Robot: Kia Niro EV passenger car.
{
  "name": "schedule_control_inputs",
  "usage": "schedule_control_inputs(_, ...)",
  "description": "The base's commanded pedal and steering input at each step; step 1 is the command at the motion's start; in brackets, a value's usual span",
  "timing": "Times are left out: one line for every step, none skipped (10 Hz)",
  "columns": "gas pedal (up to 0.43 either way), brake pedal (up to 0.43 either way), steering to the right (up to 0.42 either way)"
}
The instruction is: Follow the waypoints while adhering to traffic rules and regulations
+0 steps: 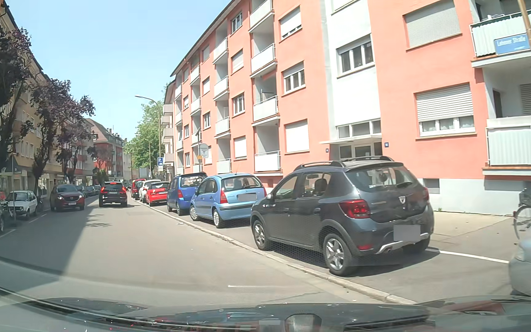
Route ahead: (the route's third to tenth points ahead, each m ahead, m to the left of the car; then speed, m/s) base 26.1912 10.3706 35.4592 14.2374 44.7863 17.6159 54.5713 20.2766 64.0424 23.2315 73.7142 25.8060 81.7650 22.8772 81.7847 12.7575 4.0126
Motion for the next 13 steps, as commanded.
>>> schedule_control_inputs(0.118, 0.0, -0.26)
schedule_control_inputs(0.118, 0.0, -0.254)
schedule_control_inputs(0.118, 0.0, -0.252)
schedule_control_inputs(0.118, 0.0, -0.249)
schedule_control_inputs(0.118, 0.0, -0.248)
schedule_control_inputs(0.118, 0.0, -0.246)
schedule_control_inputs(0.118, 0.0, -0.245)
schedule_control_inputs(0.118, 0.0, -0.24)
schedule_control_inputs(0.118, 0.0, -0.231)
schedule_control_inputs(0.118, 0.0, -0.216)
schedule_control_inputs(0.118, 0.0, -0.201)
schedule_control_inputs(0.118, 0.0, -0.188)
schedule_control_inputs(0.118, 0.0, -0.172)
